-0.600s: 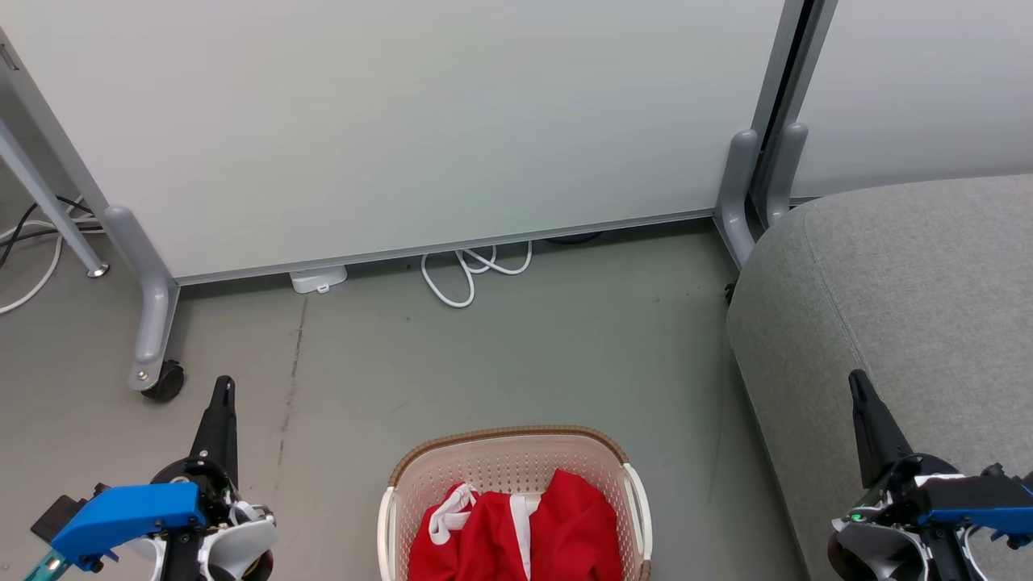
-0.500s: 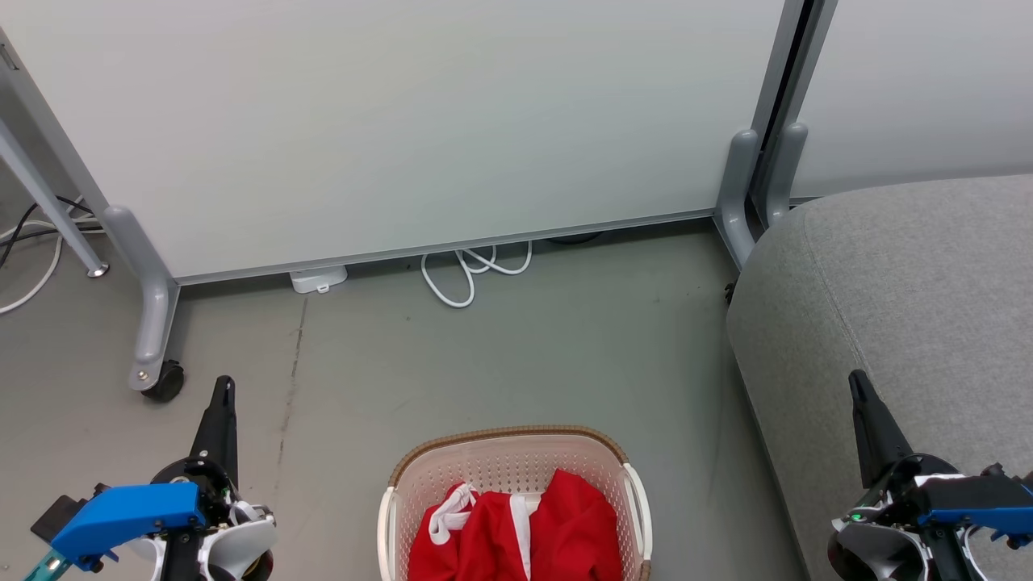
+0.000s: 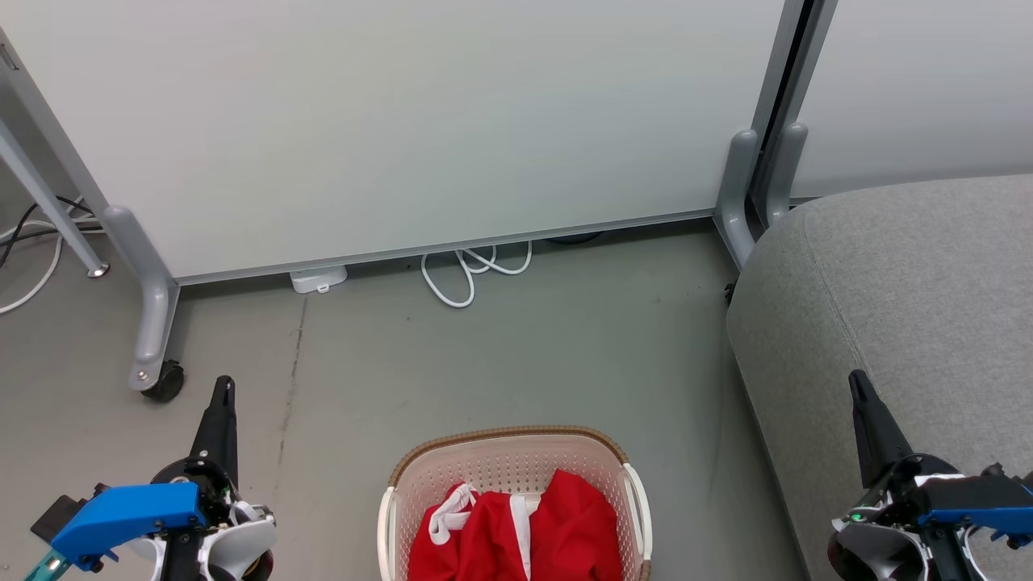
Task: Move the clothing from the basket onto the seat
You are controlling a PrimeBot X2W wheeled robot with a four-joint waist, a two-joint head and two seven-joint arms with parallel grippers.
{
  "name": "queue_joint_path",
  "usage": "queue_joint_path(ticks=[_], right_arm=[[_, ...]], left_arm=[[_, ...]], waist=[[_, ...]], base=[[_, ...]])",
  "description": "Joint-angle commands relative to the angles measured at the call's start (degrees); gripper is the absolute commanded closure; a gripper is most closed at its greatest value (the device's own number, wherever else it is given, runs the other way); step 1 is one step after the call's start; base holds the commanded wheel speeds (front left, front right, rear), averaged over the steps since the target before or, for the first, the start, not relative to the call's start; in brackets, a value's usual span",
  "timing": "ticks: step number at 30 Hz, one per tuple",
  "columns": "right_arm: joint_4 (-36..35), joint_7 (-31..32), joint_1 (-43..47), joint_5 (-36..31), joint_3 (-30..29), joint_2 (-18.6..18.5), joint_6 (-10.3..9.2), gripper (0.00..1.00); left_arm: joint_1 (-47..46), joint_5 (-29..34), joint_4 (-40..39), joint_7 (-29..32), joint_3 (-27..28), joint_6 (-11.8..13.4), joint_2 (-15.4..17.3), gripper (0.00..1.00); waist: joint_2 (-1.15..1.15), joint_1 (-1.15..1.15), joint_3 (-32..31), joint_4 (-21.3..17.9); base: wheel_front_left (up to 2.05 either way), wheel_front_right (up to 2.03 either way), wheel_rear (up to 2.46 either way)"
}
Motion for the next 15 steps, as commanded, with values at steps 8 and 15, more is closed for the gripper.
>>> queue_joint_path(ticks=[8,15], right_arm=[[1.4,-0.1,1.3,0.0,0.1,0.3,-0.07,0.00],[1.2,-1.8,1.8,-0.6,1.7,0.3,-0.07,0.00]], left_arm=[[1.5,0.0,1.5,-0.1,-0.1,0.0,-0.3,0.00],[1.9,0.6,1.7,-1.8,-1.3,0.0,-0.4,0.00]], waist=[[0.00,0.00,0.0,0.0],[0.00,0.00,0.0,0.0]], base=[[0.00,0.00,0.00],[0.00,0.00,0.00]])
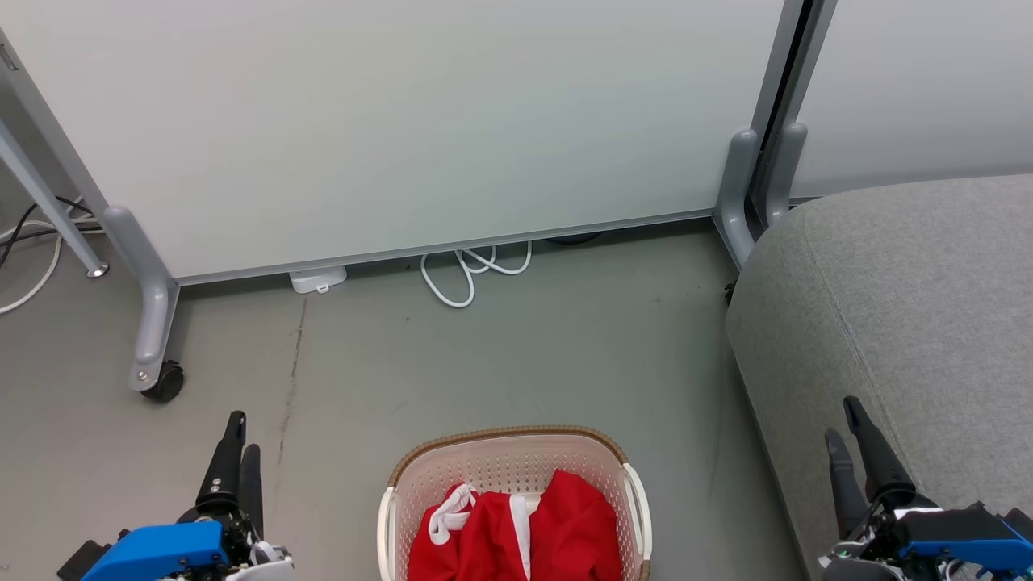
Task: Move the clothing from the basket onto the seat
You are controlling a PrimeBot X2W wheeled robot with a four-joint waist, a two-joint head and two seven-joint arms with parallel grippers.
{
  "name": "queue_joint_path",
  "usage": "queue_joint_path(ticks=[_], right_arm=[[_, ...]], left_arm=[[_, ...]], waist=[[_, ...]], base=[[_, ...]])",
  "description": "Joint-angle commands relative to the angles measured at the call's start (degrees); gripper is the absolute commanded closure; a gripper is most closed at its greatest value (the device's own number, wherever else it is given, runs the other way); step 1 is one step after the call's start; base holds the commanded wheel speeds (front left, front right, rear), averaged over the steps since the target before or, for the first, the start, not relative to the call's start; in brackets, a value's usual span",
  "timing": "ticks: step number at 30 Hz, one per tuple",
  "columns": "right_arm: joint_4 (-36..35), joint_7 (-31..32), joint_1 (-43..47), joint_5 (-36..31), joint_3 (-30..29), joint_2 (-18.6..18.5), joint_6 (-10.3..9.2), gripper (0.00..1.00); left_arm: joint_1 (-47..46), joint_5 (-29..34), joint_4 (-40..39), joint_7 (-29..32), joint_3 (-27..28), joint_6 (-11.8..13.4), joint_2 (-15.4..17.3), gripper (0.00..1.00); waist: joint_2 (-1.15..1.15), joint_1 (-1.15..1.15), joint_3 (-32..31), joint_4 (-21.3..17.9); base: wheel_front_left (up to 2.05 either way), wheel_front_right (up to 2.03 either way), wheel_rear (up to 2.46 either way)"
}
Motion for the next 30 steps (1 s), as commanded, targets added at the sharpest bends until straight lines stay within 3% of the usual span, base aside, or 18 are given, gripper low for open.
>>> queue_joint_path(ticks=[1,8,14,30], right_arm=[[-1.2,-0.5,-1.1,-0.3,0.4,-0.2,0.03,0.00],[-1.6,-2.4,-1.4,-3.3,1.5,-0.2,0.04,0.00],[-1.4,-4.0,-1.7,-9.8,2.3,-0.3,0.05,0.00],[-0.6,-7.6,-2.2,-29.5,3.6,-0.4,0.08,0.00]], left_arm=[[-1.6,0.5,-1.1,-0.5,-0.3,0.0,0.4,0.00],[-2.1,2.5,-1.3,-2.4,-1.4,0.1,0.5,0.00],[-2.4,7.8,-1.8,-3.9,-1.9,1.0,0.5,0.00],[-2.2,30.6,-3.5,-7.5,-5.7,1.9,0.6,0.00]], waist=[[0.00,0.00,0.0,0.0],[0.00,0.00,0.0,0.0],[0.00,0.00,0.0,0.0],[0.00,0.00,0.0,0.1]], base=[[0.00,0.00,0.00],[0.00,0.00,0.00],[0.00,0.00,0.00],[0.00,0.00,0.00]])
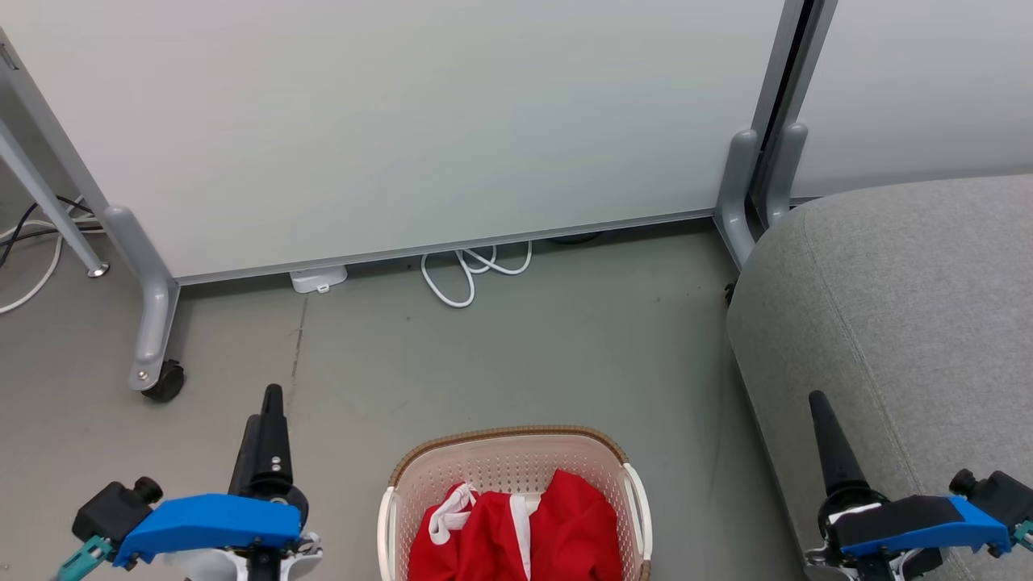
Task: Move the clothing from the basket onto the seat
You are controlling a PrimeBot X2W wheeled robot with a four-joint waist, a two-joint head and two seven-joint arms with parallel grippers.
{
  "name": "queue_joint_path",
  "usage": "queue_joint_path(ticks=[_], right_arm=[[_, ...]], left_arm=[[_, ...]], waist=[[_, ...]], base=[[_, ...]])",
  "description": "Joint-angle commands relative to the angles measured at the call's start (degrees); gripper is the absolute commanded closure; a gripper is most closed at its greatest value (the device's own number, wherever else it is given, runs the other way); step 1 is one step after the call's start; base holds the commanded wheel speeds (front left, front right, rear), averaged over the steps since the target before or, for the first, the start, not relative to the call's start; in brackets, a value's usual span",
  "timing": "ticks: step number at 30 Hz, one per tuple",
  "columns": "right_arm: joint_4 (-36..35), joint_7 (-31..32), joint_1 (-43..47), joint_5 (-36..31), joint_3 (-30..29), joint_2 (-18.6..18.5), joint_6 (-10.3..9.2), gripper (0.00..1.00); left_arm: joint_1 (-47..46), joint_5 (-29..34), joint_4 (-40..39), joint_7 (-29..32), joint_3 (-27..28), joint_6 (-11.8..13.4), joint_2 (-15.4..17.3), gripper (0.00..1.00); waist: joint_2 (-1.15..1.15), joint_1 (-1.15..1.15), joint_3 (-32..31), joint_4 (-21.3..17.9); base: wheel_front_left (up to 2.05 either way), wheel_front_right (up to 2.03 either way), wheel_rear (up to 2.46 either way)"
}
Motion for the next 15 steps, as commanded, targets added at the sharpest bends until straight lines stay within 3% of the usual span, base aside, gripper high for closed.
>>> queue_joint_path(ticks=[1,15], right_arm=[[-0.4,-0.7,-1.6,-3.4,0.3,-0.4,0.07,0.00],[0.3,-2.9,-1.7,-16.8,1.5,-0.5,0.09,0.00]], left_arm=[[-1.2,3.9,-0.8,-0.7,-0.8,0.1,0.5,0.00],[-1.1,20.8,-1.0,-3.4,-3.4,0.3,1.0,0.00]], waist=[[0.00,0.00,0.0,0.0],[0.00,0.00,-0.3,0.2]], base=[[0.00,0.00,0.00],[0.00,0.00,0.00]])
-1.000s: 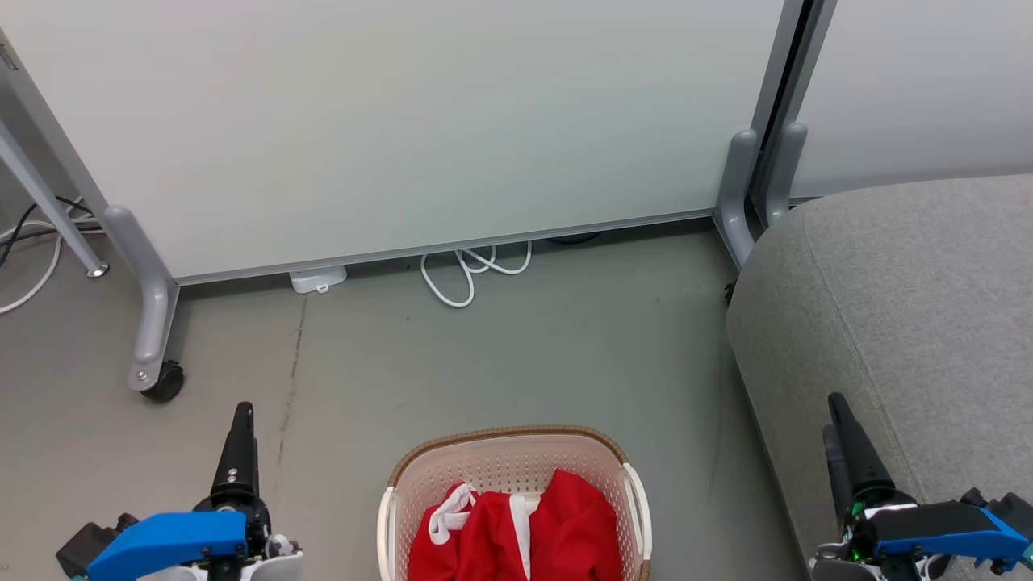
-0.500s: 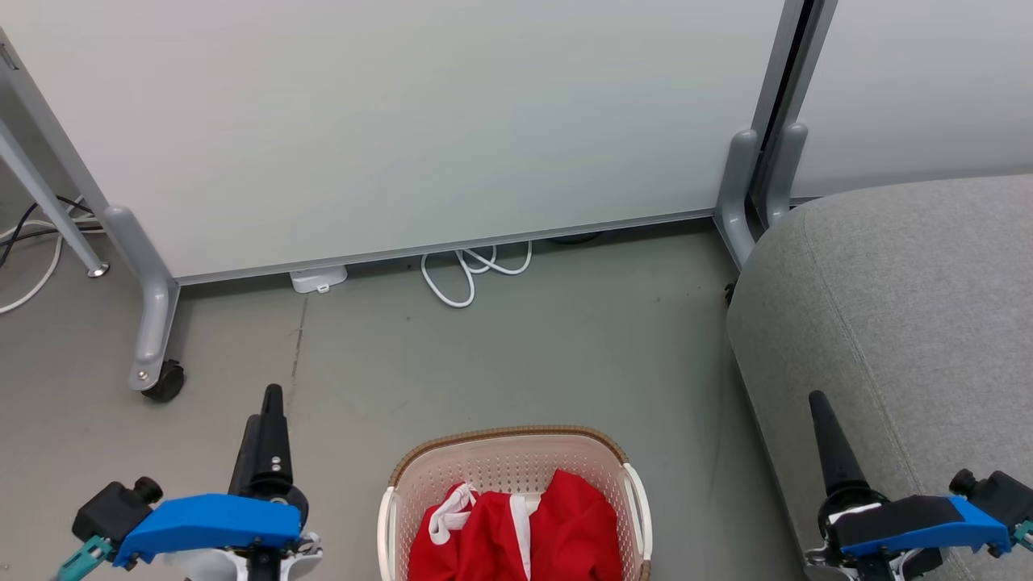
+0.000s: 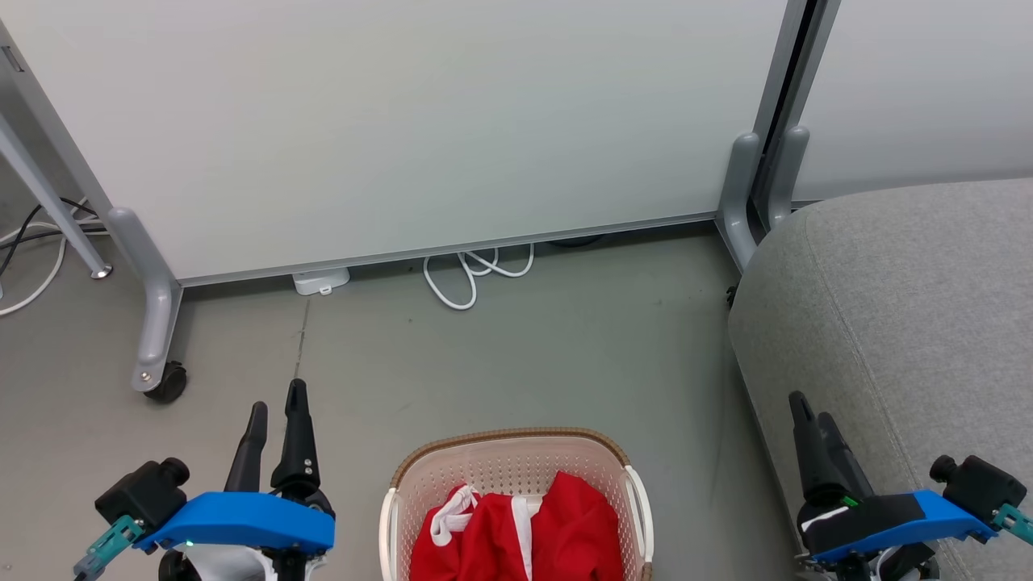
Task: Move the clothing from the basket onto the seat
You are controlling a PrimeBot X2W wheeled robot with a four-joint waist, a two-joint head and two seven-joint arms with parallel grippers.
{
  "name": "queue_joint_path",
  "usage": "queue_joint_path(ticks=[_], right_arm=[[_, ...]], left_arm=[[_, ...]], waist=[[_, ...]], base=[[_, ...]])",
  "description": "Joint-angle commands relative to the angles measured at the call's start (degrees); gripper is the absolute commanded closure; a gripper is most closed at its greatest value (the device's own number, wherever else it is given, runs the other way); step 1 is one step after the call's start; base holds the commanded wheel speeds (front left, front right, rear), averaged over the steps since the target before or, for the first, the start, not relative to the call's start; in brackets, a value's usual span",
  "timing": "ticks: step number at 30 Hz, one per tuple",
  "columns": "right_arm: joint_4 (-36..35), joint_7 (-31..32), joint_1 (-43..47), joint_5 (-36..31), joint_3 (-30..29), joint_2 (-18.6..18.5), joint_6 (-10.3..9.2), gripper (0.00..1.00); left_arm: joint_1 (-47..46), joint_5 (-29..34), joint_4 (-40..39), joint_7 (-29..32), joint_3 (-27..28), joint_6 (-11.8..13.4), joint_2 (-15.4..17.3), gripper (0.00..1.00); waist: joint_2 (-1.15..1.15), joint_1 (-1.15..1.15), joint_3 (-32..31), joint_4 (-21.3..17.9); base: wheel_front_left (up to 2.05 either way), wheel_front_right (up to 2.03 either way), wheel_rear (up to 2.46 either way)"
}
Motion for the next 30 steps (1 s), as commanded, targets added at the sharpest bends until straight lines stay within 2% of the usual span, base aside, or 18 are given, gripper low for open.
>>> queue_joint_path(ticks=[1,12,30], right_arm=[[-0.7,-0.7,-1.2,-2.5,0.3,-0.4,0.09,0.00],[-1.2,-1.8,-1.1,-9.9,1.4,-0.5,0.10,0.00],[-1.7,-2.9,-0.6,-20.6,2.0,-0.6,0.12,0.00]], left_arm=[[-1.1,2.9,-0.5,-0.8,-0.5,0.2,0.5,0.00],[-1.3,11.1,0.4,-2.6,-2.0,-0.3,1.1,0.00],[-1.7,21.0,1.3,-5.1,-3.9,-1.0,1.6,0.00]], waist=[[0.00,0.00,-0.1,0.0],[0.00,0.00,-0.2,0.2],[0.00,0.00,-0.2,0.4]], base=[[0.00,0.00,0.00],[0.00,0.00,0.00],[0.00,0.00,0.00]])
